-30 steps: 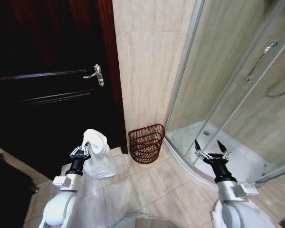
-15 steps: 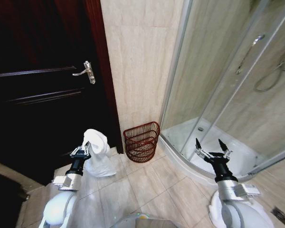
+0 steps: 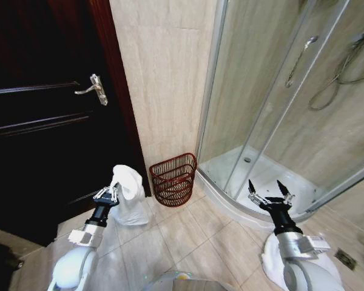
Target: Discard the used towel into the hamper.
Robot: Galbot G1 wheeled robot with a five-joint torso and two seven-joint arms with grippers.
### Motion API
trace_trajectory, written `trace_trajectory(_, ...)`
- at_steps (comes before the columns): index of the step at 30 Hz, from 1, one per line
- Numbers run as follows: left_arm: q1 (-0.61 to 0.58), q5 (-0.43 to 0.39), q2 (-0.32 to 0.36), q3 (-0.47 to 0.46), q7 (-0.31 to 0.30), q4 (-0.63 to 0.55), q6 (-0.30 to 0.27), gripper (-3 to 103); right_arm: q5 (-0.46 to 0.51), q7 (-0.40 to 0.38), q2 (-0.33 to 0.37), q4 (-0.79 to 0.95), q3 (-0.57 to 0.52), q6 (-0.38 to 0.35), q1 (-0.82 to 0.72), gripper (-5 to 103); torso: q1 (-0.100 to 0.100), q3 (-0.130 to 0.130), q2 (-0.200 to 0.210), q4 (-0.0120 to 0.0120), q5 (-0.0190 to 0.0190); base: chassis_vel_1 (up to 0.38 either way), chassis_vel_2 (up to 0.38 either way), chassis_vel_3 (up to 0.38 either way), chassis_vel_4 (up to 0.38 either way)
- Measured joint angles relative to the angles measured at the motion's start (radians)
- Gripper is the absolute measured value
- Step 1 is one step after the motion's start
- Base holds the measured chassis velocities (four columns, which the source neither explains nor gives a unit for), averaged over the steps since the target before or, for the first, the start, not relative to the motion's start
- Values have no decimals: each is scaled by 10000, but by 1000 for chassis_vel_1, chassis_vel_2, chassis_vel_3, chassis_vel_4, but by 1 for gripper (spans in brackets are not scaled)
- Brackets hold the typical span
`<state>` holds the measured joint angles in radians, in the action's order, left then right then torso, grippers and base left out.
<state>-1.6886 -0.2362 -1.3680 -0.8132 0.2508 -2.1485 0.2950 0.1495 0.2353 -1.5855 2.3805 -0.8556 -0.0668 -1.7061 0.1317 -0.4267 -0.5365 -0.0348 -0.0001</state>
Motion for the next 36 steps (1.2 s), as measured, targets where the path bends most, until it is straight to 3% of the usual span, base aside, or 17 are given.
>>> trace_trajectory(15, 72, 42, 39, 148, 115, 25, 5, 2, -80, 14, 5, -105, 17, 67, 34, 100, 29, -36, -58, 1, 1, -40, 35, 44, -43)
trace_trajectory(23, 651, 61, 365, 674, -286, -154, -608, 2, -81, -14, 21, -180, 64, 128, 41, 100, 33, -47, -83, 1, -1, -4, 6, 8, -5)
trace_trajectory(25, 1092, -156, 738, 912, -562, -381, -1037, 2, -98, -26, 57, -265, 82, 123, 109, 100, 36, -50, -88, 4, 0, 0, 0, 0, 0)
trace_trajectory(27, 1864, -745, 1412, 1539, -1257, -593, -1618, 2, -163, -47, 77, -394, 112, 93, 267, 100, 39, -54, -94, 1, 4, 0, 0, 0, 0)
trace_trajectory(28, 1864, -745, 1412, 1539, -1257, -593, -1618, 2, -163, -47, 77, -394, 112, 93, 267, 100, 39, -54, -94, 1, 4, 0, 0, 0, 0)
trace_trajectory(31, 3564, -1946, 2681, 2952, -2414, -637, -2690, 2, -341, -142, -5, -538, 122, 58, 378, 100, 44, -61, -98, 2, 1, 0, 0, 0, 0)
trace_trajectory(32, 3564, -1946, 2681, 2952, -2414, -637, -2690, 2, -341, -142, -5, -538, 122, 58, 378, 100, 44, -61, -98, 2, 1, 0, 0, 0, 0)
trace_trajectory(34, 5042, -2676, 3525, 3826, -2800, -238, -3082, 2, -490, -184, -102, -606, 116, 36, 482, 100, 46, -63, -102, 2, 0, 0, 0, 0, 0)
trace_trajectory(36, 5655, -2878, 3792, 4108, -2878, 21, -3118, 2, -520, -202, -146, -612, 106, 36, 513, 100, 47, -64, -103, 3, -2, 0, 0, 0, 0)
